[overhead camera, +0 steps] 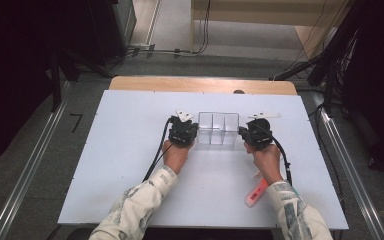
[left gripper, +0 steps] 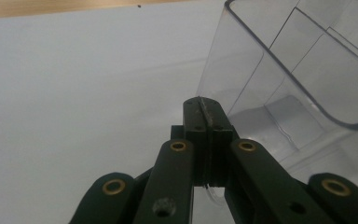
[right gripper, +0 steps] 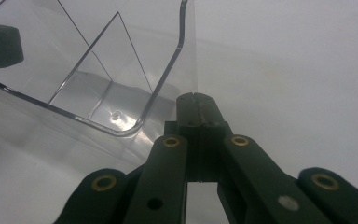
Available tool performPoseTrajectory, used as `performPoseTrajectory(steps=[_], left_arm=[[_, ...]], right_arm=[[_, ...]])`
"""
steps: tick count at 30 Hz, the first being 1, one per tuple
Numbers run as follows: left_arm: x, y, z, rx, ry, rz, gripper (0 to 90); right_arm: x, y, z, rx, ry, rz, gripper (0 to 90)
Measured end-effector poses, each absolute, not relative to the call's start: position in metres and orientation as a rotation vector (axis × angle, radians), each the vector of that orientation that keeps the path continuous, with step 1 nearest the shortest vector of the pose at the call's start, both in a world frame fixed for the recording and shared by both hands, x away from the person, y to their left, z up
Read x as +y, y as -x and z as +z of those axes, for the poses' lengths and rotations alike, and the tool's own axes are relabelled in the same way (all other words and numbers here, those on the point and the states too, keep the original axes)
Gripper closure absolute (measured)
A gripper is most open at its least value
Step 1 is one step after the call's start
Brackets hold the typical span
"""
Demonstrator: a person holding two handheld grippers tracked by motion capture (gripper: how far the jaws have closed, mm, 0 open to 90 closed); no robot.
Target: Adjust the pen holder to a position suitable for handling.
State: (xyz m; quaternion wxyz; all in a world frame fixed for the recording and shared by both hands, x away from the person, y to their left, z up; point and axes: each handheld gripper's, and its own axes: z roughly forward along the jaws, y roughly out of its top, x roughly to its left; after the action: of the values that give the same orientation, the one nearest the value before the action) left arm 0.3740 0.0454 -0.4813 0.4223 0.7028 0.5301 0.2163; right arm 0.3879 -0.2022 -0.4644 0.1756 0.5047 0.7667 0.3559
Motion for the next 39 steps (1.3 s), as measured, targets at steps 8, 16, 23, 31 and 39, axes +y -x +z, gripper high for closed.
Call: performPoseTrajectory(steps=[8, 16, 23, 31, 39], left_arm=[[0.047, -0.373, -0.481, 1.307, -1.773, 0.563, 90.0], [0.061, -0.371, -0.480, 1.335, -1.757, 0.623, 79.0], [0.089, -0.364, -0.480, 1.438, -1.702, 0.692, 39.9], [0.124, -0.346, -0.475, 1.488, -1.643, 0.731, 23.3], [0.150, -0.322, -0.473, 1.476, -1.640, 0.757, 21.0]], right_arm=[[-0.201, -0.387, -0.465, 2.162, -1.425, 1.003, 88.1], [-0.198, -0.387, -0.468, 2.166, -1.410, 1.005, 87.8], [-0.203, -0.385, -0.465, 2.149, -1.418, 0.998, 72.9], [-0.217, -0.377, -0.462, 2.125, -1.444, 0.983, 50.5], [-0.232, -0.358, -0.454, 2.087, -1.490, 0.976, 26.2]])
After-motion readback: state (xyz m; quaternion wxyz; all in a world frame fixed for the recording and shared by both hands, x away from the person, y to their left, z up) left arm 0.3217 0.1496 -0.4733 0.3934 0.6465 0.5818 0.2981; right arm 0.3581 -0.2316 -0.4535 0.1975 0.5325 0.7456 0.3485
